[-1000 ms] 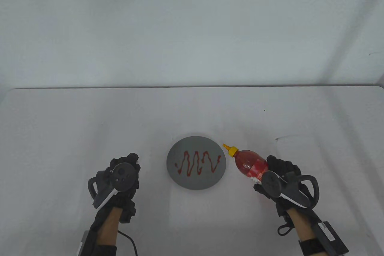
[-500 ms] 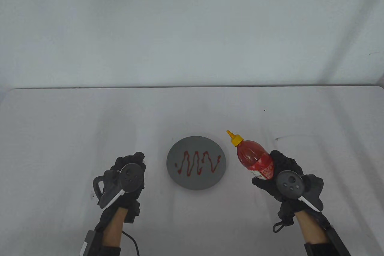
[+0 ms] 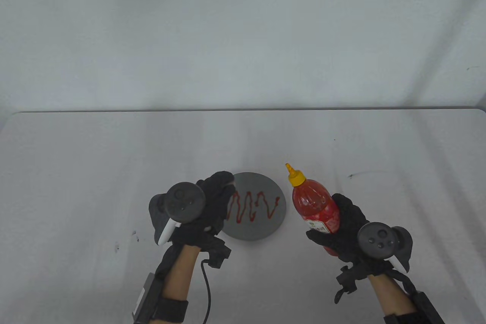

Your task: Squeeze ketchup bottle to draw patterns on plate

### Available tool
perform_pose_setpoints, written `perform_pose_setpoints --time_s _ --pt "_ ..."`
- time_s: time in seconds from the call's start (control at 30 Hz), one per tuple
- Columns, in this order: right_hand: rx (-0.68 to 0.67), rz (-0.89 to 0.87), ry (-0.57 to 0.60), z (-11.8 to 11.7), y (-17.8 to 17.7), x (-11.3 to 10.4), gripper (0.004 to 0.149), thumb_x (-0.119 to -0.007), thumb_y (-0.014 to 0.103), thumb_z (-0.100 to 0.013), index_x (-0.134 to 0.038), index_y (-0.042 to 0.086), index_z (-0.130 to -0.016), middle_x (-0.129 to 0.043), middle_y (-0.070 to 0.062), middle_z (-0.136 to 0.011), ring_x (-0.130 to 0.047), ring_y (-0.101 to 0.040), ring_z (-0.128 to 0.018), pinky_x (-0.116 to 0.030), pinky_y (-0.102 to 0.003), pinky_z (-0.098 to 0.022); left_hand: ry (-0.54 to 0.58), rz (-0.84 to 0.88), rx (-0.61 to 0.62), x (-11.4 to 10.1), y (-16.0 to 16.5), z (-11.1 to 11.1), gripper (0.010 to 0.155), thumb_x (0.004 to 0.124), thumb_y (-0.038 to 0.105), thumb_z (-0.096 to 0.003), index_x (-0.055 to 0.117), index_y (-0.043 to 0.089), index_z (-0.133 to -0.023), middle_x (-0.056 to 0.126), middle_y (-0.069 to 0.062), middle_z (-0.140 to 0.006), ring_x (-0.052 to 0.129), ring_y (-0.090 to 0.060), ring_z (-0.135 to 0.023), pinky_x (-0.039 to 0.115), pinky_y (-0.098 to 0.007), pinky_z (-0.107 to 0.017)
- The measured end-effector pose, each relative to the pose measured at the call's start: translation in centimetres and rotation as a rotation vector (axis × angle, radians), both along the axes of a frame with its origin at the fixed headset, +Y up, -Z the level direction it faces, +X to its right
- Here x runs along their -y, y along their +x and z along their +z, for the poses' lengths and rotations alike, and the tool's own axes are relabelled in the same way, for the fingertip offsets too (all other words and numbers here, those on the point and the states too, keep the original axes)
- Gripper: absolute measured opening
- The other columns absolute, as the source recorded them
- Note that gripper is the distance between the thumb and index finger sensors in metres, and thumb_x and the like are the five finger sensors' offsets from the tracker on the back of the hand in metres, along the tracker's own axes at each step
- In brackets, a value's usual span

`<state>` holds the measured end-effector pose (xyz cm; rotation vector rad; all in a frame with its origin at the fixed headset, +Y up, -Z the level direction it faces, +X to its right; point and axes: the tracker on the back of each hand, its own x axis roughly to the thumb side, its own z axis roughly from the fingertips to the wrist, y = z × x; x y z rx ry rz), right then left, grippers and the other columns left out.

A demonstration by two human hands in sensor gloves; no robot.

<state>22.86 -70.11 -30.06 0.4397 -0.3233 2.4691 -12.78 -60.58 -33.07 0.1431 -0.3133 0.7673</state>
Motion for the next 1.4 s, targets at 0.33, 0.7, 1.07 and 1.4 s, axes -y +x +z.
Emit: perform_pose_setpoints --time_s 0.33,0.7,1.07,1.4 --pt "-0.087 0.054 0.011 0.8 -2.0 0.3 0.1 -0.096 0.066 -0.041 -0.05 0.008 -0.107 -0.075 -0.024 -0.101 -0.08 -0.042 -0.081 -0.068 -0.067 -0.065 -0.052 0.013 0.097 0.0 2.4 -1.2 0.051 0.064 0.039 -0.0563 0.075 0.007 -0.094 0.095 -0.009 -0.071 0.096 -0.024 -0.06 0.082 -0.05 -0.049" --pt "-0.109 0.101 0.018 0.8 -2.8 0.5 0.099 -0.096 0.066 -0.041 -0.05 0.008 -0.107 -0.075 -0.024 -0.102 -0.08 -0.042 -0.081 -0.068 -0.067 -0.065 -0.049 -0.03 0.139 0.2 2.7 -1.1 0.051 0.067 0.042 -0.0559 0.077 0.008 -0.092 0.095 -0.008 -0.069 0.097 -0.023 -0.059 0.082 -0.05 -0.049" --pt "-0.12 0.102 0.022 0.8 -2.8 0.5 0.099 -0.096 0.066 -0.041 -0.05 0.009 -0.107 -0.075 -0.023 -0.102 -0.079 -0.042 -0.082 -0.067 -0.067 -0.066 -0.043 -0.077 0.158 -0.6 2.7 -1.1 0.051 0.072 0.044 -0.0551 0.079 0.009 -0.091 0.096 -0.007 -0.067 0.097 -0.024 -0.058 0.082 -0.051 -0.048" --pt "-0.125 0.111 0.026 1.0 -2.9 0.5 0.099 -0.096 0.066 -0.041 -0.05 0.009 -0.107 -0.075 -0.023 -0.102 -0.079 -0.042 -0.081 -0.067 -0.067 -0.066 -0.043 -0.148 0.195 -0.7 3.6 -1.0 0.05 0.072 0.041 -0.0552 0.078 0.008 -0.092 0.095 -0.008 -0.069 0.096 -0.024 -0.06 0.081 -0.051 -0.05"
